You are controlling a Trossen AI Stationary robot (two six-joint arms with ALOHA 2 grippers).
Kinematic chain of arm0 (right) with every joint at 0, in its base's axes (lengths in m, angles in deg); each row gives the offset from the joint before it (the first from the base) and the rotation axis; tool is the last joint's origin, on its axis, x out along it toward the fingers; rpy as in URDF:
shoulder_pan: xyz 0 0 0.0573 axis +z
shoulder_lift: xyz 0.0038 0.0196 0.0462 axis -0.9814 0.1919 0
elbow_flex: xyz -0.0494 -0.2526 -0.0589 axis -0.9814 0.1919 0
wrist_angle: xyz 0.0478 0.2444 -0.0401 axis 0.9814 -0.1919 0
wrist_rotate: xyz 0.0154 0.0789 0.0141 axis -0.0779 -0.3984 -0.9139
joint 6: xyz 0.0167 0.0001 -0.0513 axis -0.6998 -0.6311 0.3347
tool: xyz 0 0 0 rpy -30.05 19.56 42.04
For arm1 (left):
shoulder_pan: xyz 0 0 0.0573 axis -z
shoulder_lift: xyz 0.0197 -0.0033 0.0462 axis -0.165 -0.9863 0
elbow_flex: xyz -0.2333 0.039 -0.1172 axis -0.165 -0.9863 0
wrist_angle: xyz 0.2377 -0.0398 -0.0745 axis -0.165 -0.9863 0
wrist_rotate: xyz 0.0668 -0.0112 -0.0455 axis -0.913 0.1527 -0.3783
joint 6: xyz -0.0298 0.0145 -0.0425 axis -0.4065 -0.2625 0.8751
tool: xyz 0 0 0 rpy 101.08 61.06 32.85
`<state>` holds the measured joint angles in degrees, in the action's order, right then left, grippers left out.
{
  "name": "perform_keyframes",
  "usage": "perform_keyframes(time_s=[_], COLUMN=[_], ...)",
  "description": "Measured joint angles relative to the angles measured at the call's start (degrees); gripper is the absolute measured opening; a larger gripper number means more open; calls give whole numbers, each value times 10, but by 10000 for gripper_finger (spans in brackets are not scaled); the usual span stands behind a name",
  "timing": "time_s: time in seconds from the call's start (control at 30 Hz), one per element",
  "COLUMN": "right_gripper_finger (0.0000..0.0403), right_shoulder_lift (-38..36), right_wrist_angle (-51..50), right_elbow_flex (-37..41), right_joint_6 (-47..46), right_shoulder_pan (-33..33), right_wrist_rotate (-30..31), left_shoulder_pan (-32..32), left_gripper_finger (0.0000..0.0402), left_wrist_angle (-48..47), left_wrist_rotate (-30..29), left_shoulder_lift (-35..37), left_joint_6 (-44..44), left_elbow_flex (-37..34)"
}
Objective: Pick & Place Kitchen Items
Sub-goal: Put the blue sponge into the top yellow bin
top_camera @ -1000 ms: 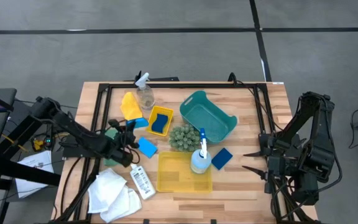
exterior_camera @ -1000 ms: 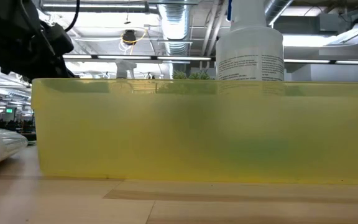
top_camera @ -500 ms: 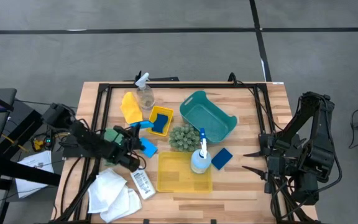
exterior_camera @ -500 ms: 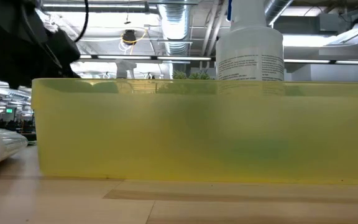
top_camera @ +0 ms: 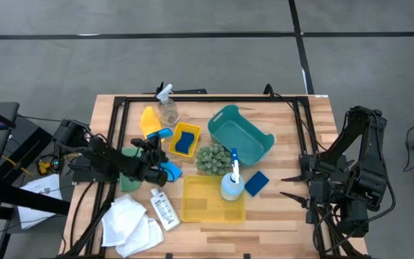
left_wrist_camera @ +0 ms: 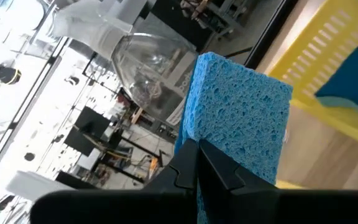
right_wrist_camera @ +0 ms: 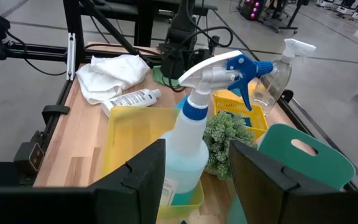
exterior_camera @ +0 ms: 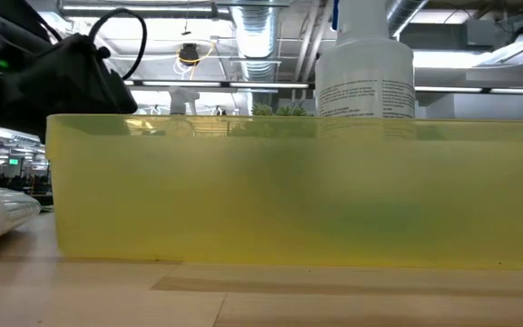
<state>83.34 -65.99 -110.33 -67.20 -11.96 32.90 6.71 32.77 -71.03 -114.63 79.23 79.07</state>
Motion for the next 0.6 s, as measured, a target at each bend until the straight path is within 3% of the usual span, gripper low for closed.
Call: perform_keyframes(time_s=[0.47, 0.6], right_gripper_finger=[168, 168], right_shoulder_lift=[0, 0], right_wrist_angle=[0, 0], right_elbow_flex=[0, 0], right_joint_6=[2, 2], right_shoulder_pan=[0, 0], right_wrist_rotate=[0, 0], left_shoulder_pan=[-5, -5], left_gripper_finger=[0, 18], left_wrist_angle=[0, 1], left_wrist_rotate=[7, 28], left_shoulder_lift=[0, 0], left_joint_6=[2, 6], left_elbow_flex=[0, 0])
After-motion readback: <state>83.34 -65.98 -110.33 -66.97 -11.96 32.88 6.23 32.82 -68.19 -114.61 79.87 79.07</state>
